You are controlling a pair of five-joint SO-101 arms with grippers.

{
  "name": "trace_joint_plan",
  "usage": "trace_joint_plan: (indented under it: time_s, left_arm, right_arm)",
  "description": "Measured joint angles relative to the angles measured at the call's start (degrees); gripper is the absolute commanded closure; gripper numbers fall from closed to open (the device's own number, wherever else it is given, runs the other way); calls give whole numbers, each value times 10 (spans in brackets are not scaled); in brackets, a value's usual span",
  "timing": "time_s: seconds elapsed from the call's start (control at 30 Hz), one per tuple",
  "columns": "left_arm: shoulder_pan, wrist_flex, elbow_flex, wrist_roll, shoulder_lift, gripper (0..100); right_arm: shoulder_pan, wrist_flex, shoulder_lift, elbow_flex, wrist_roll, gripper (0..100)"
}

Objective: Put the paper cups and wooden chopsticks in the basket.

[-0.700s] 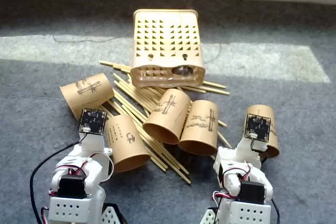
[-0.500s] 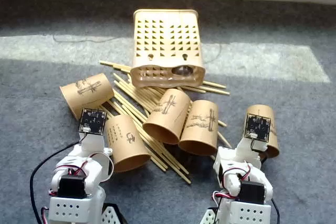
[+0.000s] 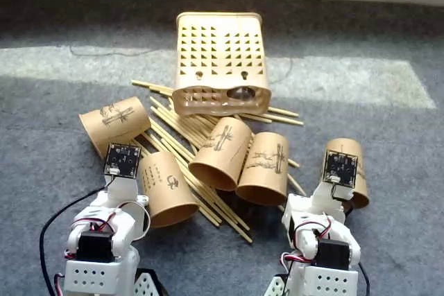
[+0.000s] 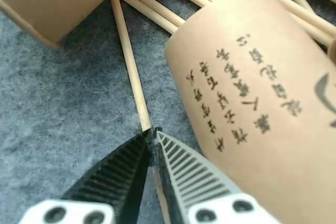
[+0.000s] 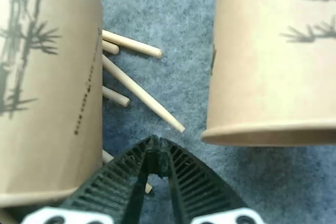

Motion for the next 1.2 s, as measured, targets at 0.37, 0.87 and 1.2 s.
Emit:
trace_joint_plan:
  time_s: [0.37,0.87,1.2]
  left_arm:
    - [0,0,0,0,0,994]
    - [0,0,0,0,0,994]
    - [0,0,0,0,0,994]
  right_arm:
    - [0,0,0,0,0,993]
    - [0,0,0,0,0,993]
    - [13,0,0,0,0,993]
